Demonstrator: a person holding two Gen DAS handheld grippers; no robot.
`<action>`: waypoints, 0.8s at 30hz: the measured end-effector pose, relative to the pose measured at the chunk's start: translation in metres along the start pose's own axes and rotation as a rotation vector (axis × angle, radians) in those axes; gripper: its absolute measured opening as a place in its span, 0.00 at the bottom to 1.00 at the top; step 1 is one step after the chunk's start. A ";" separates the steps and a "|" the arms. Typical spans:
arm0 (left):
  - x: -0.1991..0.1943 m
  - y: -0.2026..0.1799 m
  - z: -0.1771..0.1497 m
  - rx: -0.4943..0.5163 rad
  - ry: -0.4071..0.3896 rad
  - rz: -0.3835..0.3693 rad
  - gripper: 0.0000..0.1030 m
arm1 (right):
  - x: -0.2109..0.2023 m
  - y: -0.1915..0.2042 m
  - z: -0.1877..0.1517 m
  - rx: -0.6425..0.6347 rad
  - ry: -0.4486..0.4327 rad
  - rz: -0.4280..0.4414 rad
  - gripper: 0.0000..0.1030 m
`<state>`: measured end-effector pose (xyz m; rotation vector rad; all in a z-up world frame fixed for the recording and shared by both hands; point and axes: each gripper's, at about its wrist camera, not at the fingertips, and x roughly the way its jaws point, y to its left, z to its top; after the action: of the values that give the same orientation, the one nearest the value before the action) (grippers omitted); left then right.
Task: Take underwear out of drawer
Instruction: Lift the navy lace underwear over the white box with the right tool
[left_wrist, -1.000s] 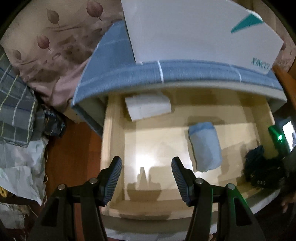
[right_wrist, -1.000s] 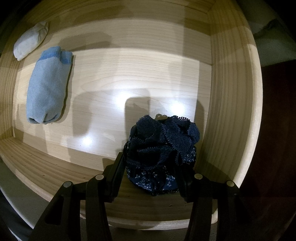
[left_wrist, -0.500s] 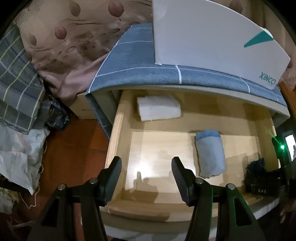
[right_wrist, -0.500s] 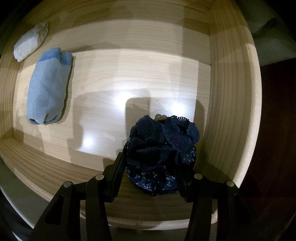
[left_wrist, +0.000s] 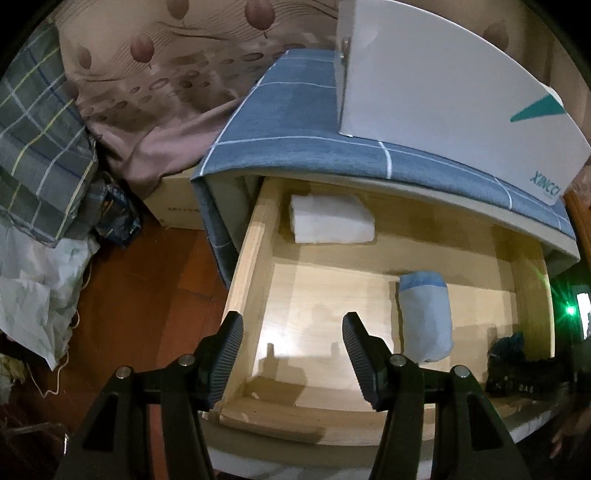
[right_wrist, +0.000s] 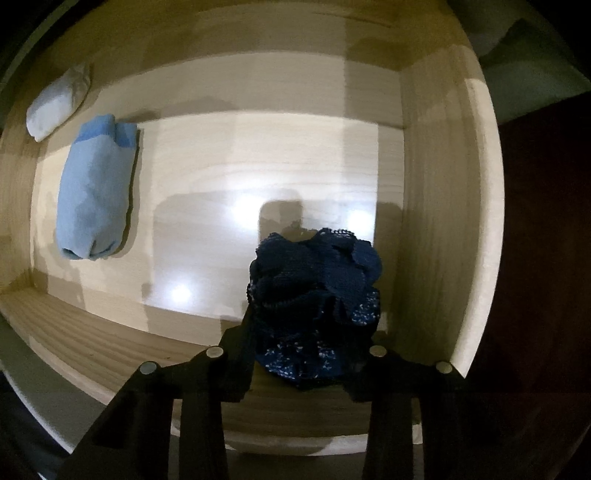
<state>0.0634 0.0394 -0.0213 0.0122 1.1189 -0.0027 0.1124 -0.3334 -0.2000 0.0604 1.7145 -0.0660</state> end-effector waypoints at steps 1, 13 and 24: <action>0.000 0.001 0.000 -0.007 0.000 -0.005 0.56 | 0.000 -0.001 0.000 0.005 -0.002 0.001 0.30; -0.002 0.004 -0.002 -0.019 -0.001 -0.019 0.56 | -0.015 -0.007 -0.003 0.008 -0.059 0.025 0.24; 0.001 0.005 0.001 -0.036 0.011 -0.019 0.56 | -0.050 -0.015 -0.015 0.014 -0.170 0.074 0.14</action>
<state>0.0646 0.0439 -0.0217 -0.0306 1.1301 0.0002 0.1035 -0.3471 -0.1487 0.1254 1.5404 -0.0272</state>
